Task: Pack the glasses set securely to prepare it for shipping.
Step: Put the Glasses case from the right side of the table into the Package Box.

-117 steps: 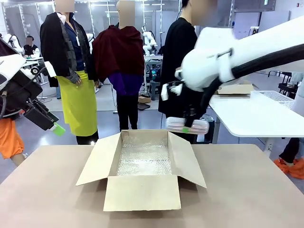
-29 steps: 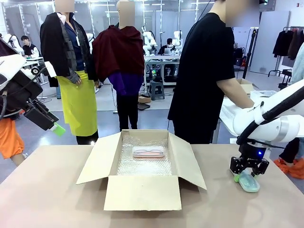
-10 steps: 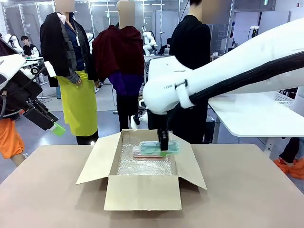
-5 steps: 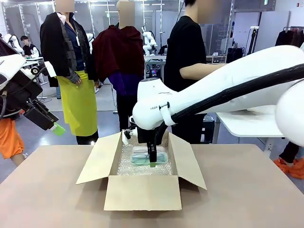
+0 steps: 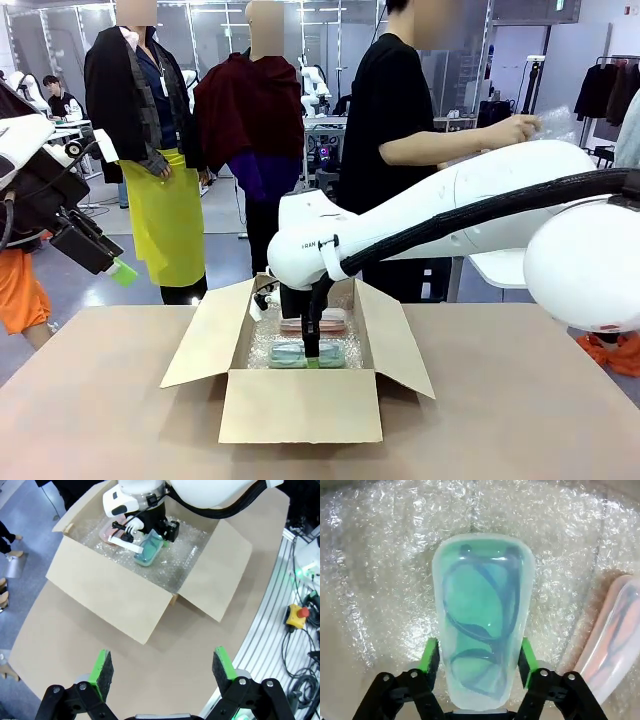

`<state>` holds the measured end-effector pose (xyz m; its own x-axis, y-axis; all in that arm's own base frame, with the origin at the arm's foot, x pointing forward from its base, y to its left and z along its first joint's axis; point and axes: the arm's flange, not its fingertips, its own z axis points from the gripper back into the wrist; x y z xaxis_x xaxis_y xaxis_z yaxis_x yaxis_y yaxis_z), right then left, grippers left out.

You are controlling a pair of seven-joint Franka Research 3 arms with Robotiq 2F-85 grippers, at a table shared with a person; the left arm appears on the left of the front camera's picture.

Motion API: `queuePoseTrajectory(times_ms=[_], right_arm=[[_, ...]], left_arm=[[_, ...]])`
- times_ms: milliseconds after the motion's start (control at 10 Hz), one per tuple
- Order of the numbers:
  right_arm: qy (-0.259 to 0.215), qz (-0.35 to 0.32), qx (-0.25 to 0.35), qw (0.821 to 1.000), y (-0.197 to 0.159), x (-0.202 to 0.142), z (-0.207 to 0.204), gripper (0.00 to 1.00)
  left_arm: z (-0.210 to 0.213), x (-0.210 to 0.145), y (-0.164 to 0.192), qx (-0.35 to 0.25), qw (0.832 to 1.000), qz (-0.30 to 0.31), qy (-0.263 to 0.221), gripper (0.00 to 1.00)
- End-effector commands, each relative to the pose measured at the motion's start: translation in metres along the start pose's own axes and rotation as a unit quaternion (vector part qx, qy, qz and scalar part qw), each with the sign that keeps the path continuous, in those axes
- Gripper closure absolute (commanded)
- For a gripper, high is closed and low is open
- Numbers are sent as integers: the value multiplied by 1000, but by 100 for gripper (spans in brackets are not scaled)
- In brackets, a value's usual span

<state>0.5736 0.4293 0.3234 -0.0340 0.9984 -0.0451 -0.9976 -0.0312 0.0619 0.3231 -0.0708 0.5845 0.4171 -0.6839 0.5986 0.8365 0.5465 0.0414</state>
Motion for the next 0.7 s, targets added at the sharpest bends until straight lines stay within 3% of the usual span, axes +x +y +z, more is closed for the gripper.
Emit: queuePoseTrajectory(times_ms=[0,300,400,600], right_arm=[[15,-14,-10,1000,2,3,10,0],[-1,-31,-19,999,9,-5,19,0],[14,-27,-30,999,14,-10,22,0],[-4,-14,-9,1000,-2,-1,15,0]], left_arm=[[2,0,-1,-9,1000,2,-7,0],[2,0,-1,-9,1000,2,-7,0],[2,0,-1,-9,1000,2,-7,0],[2,0,-1,-9,1000,2,-7,0]])
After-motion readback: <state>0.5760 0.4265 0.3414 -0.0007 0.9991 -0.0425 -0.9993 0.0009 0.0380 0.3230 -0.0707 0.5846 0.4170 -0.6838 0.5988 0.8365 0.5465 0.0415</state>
